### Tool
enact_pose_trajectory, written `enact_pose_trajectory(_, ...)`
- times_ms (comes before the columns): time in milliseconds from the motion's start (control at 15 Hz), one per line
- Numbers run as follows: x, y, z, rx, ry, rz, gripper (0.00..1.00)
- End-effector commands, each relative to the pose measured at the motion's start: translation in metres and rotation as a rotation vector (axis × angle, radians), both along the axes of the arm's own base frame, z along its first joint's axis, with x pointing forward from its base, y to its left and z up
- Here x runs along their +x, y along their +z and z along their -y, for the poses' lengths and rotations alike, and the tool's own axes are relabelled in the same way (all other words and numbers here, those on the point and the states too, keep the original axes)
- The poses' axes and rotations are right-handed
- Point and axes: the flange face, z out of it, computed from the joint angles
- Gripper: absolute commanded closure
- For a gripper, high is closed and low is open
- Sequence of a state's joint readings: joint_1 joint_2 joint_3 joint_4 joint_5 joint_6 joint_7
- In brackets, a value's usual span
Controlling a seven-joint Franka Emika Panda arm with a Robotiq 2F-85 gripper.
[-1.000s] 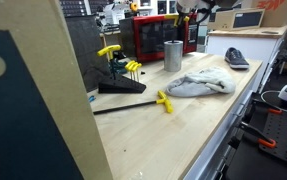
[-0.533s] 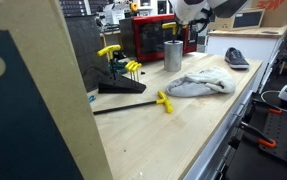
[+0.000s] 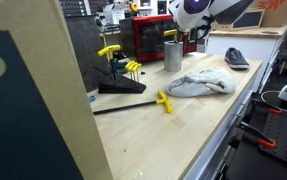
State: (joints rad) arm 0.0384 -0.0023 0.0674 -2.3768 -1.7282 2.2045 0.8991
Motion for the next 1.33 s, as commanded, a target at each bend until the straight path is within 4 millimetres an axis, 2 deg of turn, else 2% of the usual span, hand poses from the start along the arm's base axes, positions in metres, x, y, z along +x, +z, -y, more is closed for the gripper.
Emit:
enact_pose_trajectory(0, -0.005, 0.003, -0.009, -0.01, 0.021, -0.02, 0.94)
enact_pose_trajectory(267, -0.009, -0.002, -0.018, -0.001, 0.036, -0.036, 0.94)
enact_pose_trajectory(333, -0.01, -0.001, -0.019, 0.001, 0.038, -0.038, 0.63)
enact_pose_trajectory(400, -0.011, -0.001, -0.019, 0.003, 0.038, -0.037, 0.5)
enact_pose_trajectory(467, -0.011, -0.002, -0.02, 0.006, 0.039, -0.036, 0.45)
enact_pose_trajectory(800, -0.018, 0.0, -0.021, 0.076, 0.036, -0.079, 0.06)
enact_pose_trajectory(933, -0.02, 0.01, -0.021, 0.12, 0.03, -0.106, 0.0)
enact_pose_trajectory(1133, -0.025, 0.034, -0.021, 0.253, 0.035, -0.197, 0.0)
enact_pose_trajectory(1267, -0.027, 0.04, -0.019, 0.357, 0.031, -0.273, 0.0)
